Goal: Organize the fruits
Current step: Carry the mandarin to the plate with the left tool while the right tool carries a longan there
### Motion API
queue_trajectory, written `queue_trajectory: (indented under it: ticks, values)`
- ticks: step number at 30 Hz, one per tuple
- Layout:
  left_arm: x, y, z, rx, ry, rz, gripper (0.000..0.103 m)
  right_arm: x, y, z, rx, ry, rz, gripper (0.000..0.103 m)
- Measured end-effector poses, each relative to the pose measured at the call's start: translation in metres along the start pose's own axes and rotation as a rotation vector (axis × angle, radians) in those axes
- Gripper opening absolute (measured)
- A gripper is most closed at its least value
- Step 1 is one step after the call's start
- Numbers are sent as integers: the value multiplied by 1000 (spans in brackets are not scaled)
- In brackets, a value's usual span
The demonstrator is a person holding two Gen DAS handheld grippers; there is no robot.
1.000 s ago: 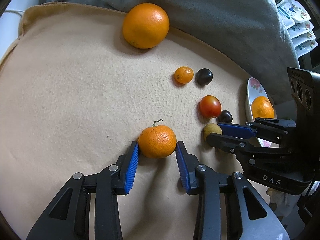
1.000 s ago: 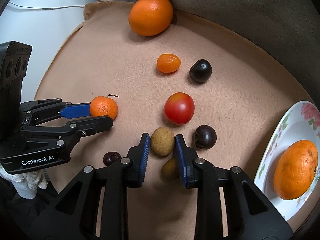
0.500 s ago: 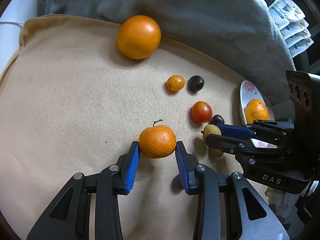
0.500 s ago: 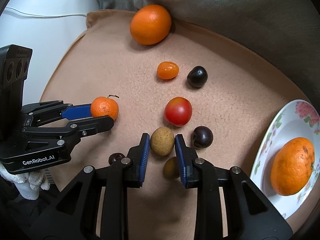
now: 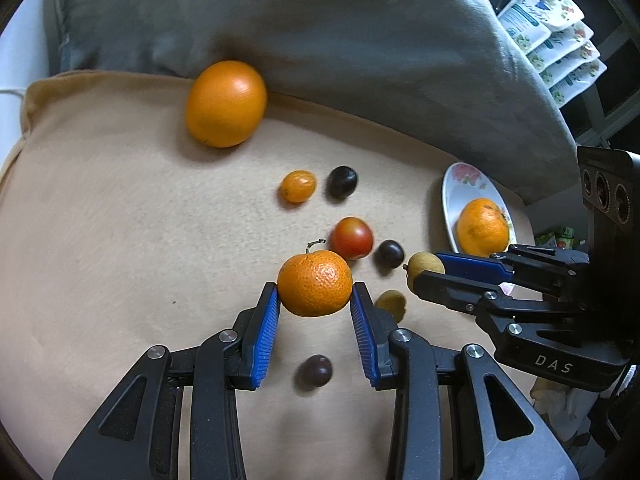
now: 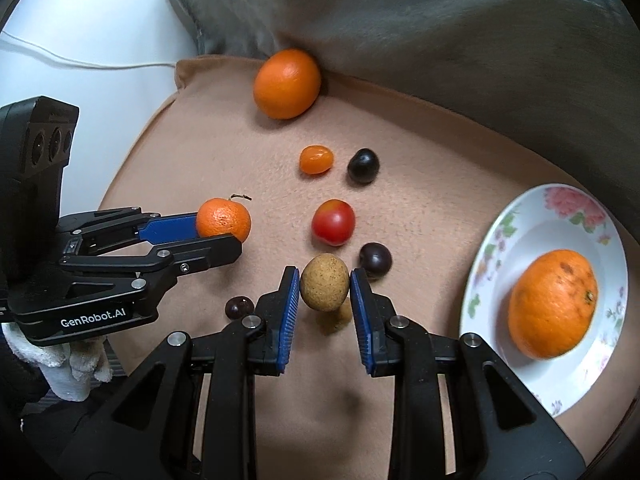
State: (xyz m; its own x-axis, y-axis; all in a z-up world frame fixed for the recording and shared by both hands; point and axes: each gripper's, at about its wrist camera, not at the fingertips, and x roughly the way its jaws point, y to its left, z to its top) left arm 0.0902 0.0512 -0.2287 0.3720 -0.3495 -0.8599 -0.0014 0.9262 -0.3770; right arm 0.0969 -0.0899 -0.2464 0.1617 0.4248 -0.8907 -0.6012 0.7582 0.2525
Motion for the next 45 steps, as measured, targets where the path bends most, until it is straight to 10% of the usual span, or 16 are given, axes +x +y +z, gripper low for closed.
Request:
queue_trajectory:
  ticks: [45]
  values:
    - [48,-157,54,353,7,-36,35,-88,-141,-87,313,-132,-120,27]
